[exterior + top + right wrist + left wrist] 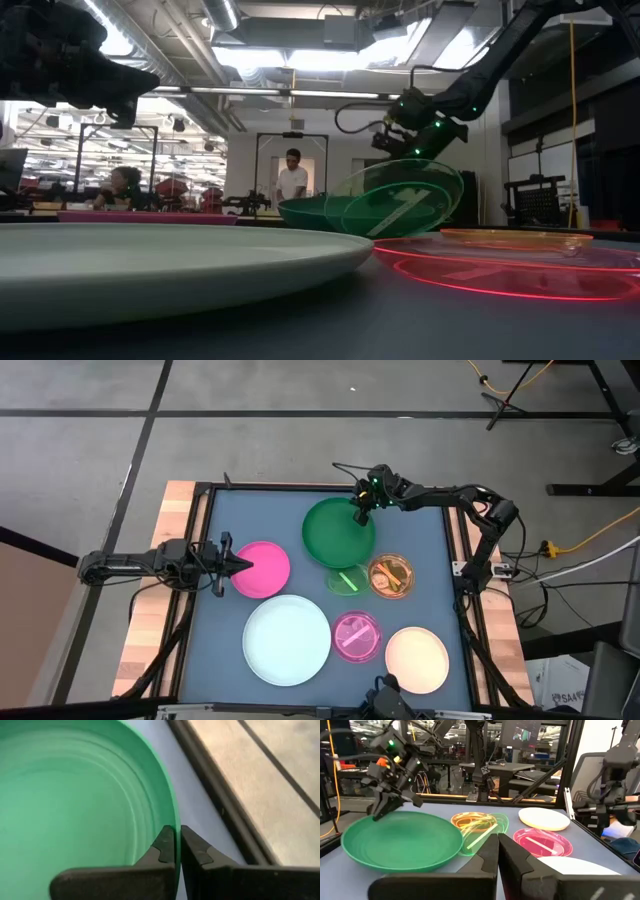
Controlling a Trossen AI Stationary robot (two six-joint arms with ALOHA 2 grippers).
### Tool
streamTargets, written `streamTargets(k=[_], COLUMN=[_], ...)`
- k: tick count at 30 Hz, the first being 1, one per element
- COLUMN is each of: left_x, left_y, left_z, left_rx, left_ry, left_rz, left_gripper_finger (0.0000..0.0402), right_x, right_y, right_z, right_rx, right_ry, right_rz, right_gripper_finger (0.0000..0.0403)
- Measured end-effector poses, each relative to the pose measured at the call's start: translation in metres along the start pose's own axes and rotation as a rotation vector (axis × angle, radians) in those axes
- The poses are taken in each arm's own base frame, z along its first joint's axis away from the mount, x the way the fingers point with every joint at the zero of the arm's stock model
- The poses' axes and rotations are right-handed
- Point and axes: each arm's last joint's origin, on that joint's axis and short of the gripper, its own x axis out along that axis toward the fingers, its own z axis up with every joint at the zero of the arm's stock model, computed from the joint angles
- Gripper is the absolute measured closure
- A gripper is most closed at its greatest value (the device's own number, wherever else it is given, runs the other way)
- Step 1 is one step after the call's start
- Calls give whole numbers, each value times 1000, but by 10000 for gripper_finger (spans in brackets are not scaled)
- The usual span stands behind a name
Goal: Stack plastic plates
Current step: Stack the green plate on top of the white plate
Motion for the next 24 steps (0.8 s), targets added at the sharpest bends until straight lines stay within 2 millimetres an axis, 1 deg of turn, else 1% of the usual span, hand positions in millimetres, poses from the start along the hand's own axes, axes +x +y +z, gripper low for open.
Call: streamTargets(k=[10, 16, 24], left_x=[0, 0, 0], left_y=[0, 0, 0], left_z=[0, 0, 0], left_rx=[0, 0, 0], left_ry=[0, 0, 0], left_rz=[0, 0, 0], left_gripper_finger=[401, 401, 401], right_x=[-9, -12, -12], right_y=[-8, 0, 23], right_z=[44, 62, 81], right_rx=[-6, -31, -80], right_ry=[-136, -159, -202], right_rz=[93, 137, 182], right_gripper_finger=[402, 402, 402])
